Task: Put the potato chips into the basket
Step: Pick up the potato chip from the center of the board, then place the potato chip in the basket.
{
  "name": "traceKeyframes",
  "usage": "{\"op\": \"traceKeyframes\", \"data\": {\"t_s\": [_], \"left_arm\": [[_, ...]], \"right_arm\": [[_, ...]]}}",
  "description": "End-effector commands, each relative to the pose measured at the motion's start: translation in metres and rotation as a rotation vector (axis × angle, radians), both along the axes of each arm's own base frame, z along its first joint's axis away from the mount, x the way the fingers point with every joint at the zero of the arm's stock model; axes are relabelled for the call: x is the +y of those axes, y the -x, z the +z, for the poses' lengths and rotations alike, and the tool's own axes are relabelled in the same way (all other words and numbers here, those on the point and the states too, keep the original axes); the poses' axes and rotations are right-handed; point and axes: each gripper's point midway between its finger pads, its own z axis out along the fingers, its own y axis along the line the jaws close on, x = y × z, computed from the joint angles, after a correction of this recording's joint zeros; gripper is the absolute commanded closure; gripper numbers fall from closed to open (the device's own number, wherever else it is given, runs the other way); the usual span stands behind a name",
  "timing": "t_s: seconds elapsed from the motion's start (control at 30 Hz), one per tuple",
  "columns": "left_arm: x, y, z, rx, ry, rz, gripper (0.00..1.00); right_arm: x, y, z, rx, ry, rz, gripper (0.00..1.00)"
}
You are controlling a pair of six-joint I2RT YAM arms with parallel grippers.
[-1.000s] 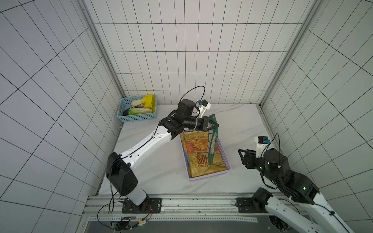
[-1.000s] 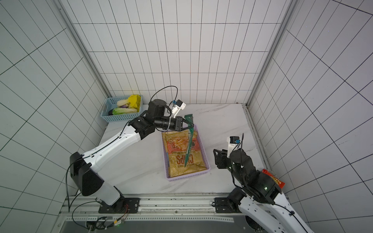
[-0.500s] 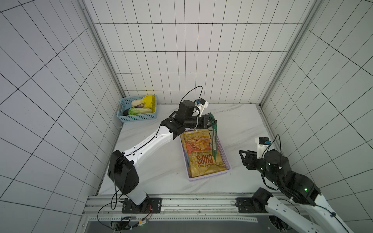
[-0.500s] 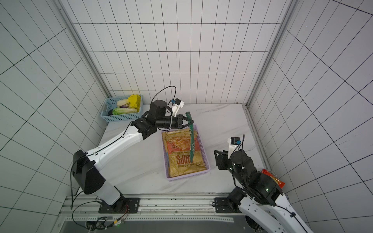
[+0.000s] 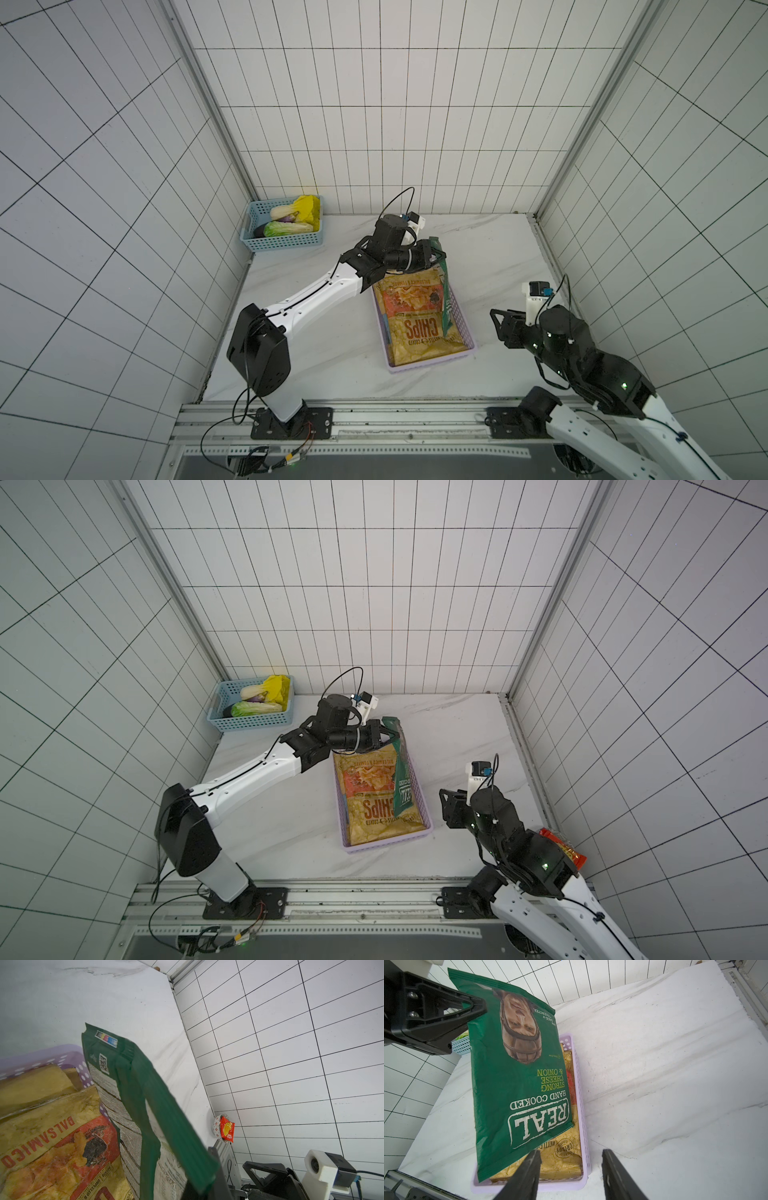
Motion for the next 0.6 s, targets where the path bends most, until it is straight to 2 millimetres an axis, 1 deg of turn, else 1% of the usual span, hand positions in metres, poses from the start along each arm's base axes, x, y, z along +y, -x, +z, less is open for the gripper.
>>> {"op": "traceKeyframes", "data": {"t_s": [0.0, 0.1, 0.17, 0.2, 0.4, 0.5, 0.53, 0.57], "left_arm": [[-0.004, -0.012, 0.012, 0.017, 0.051, 0.059, 1.00], [-0.005, -0.009, 0.000, 0.047, 0.059, 0.053, 1.00], [-0.003, -0.006, -0.008, 0.031, 0.035, 0.040, 1.00], [0.002, -0.005, -0.014, 0.019, 0.013, 0.044, 1.00], [0.040, -0.007, -0.043, -0.024, -0.084, 0.048, 1.00], [0.062, -0.009, -0.052, -0.045, -0.142, 0.038, 1.00], [0.070, -0.010, -0.055, -0.056, -0.167, 0.040, 1.00], [0.077, -0.011, -0.057, -0.067, -0.189, 0.042, 1.00]], "right_arm": [[-0.004, -0.003, -0.004, -0.005, 0.016, -0.022, 0.49], [-0.003, -0.005, -0.002, -0.006, 0.022, -0.024, 0.49], [-0.003, -0.005, -0.003, -0.002, 0.026, -0.024, 0.49], [-0.002, -0.006, -0.004, 0.001, 0.028, -0.022, 0.49], [0.009, -0.009, -0.008, 0.020, 0.018, 0.000, 0.49], [0.017, -0.011, -0.014, 0.045, 0.023, 0.023, 0.49], [0.022, -0.015, -0.011, 0.036, 0.009, 0.029, 0.49], [0.026, -0.016, -0.013, 0.041, 0.007, 0.035, 0.49]]}}
